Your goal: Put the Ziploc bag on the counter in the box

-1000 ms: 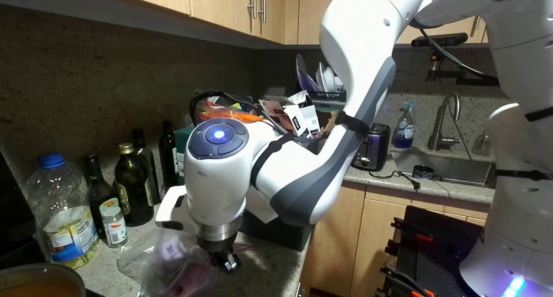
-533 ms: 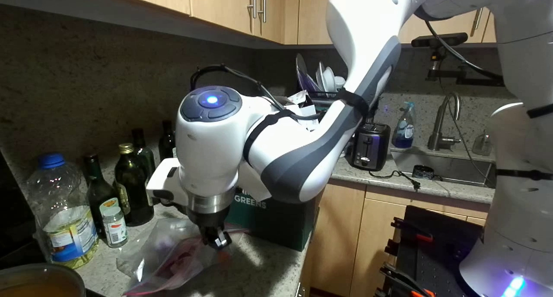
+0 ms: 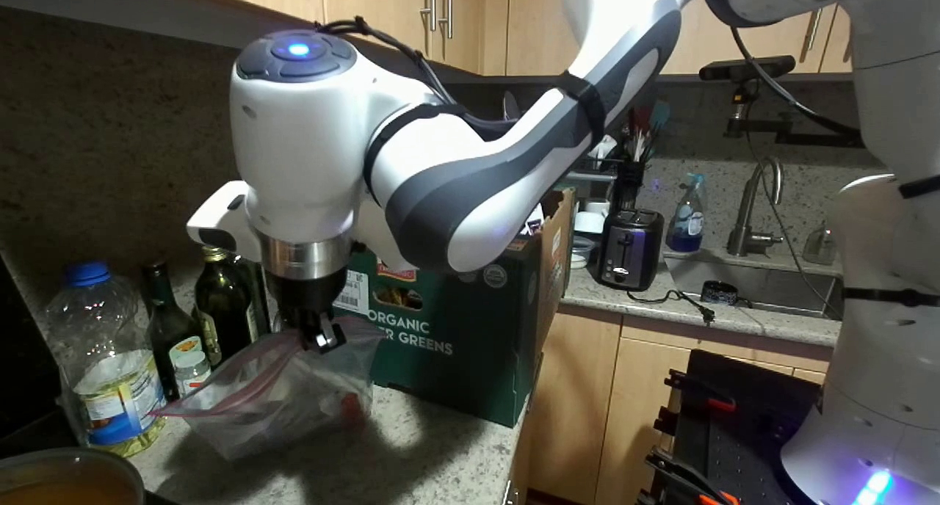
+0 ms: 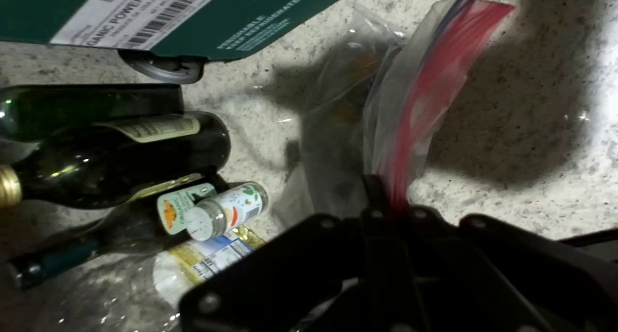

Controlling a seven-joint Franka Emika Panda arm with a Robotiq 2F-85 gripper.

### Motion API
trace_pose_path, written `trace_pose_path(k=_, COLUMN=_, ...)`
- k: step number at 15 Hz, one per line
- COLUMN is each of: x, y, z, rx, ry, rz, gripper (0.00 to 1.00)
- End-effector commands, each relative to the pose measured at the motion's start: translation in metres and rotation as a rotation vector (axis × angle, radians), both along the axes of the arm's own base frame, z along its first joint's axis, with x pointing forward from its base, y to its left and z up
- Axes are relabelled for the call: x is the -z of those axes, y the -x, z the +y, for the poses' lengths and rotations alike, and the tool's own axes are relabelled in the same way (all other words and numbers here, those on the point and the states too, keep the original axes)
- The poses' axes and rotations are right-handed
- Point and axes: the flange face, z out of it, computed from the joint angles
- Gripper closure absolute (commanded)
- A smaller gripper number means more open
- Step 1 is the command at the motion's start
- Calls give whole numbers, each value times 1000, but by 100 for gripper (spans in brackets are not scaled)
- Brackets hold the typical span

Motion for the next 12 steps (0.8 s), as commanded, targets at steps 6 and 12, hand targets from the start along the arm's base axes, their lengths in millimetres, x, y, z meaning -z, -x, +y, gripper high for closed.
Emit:
trace_pose_path(k=6, x=-94, y=-18, z=21, rx=18, ry=44, rz=-79, gripper=99)
trace_pose_path(k=12, x=-132, y=-27, z=20, rx=52, ry=52, rz=-116, gripper=99)
